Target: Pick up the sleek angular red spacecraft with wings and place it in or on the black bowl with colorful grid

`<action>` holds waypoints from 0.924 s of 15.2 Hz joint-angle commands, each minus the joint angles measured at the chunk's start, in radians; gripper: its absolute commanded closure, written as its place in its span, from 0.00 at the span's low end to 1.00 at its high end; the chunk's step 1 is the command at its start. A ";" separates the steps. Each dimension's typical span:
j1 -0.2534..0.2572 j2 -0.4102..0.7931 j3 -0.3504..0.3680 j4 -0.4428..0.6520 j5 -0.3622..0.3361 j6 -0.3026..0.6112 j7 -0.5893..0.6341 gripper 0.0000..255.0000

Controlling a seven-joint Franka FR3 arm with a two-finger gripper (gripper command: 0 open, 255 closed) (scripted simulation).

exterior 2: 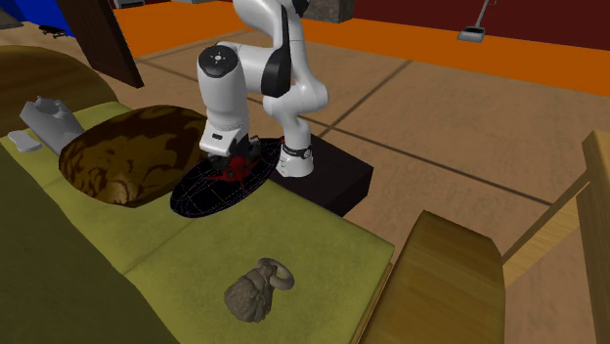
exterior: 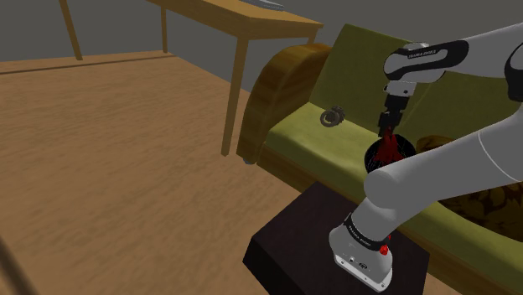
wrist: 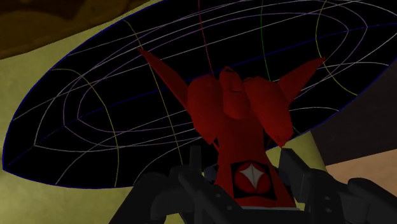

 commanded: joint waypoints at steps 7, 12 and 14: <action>-0.022 0.021 -0.001 -0.042 -0.001 0.022 -0.003 1.00; -0.032 0.015 0.005 -0.044 -0.002 0.018 -0.007 0.00; -0.034 0.008 0.004 -0.052 -0.007 0.020 -0.006 0.00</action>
